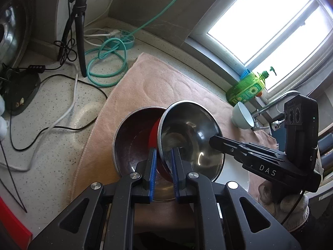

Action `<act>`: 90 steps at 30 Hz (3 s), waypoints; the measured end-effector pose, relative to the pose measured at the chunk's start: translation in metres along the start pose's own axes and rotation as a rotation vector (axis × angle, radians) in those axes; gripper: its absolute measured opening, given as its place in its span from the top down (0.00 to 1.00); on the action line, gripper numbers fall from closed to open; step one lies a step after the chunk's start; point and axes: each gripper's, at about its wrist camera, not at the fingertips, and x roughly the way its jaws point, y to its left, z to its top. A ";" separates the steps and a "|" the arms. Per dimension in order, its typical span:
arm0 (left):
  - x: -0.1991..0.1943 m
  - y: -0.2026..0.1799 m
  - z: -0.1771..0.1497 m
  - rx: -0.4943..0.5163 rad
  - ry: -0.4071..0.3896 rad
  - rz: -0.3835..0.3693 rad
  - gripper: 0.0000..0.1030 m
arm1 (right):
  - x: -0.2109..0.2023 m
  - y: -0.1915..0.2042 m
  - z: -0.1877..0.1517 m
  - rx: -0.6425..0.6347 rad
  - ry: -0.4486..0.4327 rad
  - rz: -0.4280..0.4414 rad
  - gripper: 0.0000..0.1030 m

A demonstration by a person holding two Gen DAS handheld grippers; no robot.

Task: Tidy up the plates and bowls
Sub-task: 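Lift the red-outside bowl and carry it over the plain steel bowl, then lower the red-outside bowl into the steel bowl and open the right gripper, then move the right gripper toward the white ceramic bowl by the faucet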

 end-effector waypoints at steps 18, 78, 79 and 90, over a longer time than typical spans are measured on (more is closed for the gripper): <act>0.019 0.025 -0.004 -0.004 0.052 0.063 0.88 | 0.038 0.016 -0.003 -0.078 0.065 -0.077 0.89; 0.038 -0.081 0.051 0.244 0.051 -0.096 0.50 | -0.098 -0.103 -0.005 0.234 -0.254 -0.172 0.15; 0.041 -0.089 0.052 0.250 0.048 -0.099 0.50 | -0.102 -0.114 -0.005 0.245 -0.256 -0.175 0.15; 0.089 -0.176 0.067 0.270 0.034 -0.101 0.50 | -0.137 -0.246 -0.013 0.353 -0.294 -0.217 0.15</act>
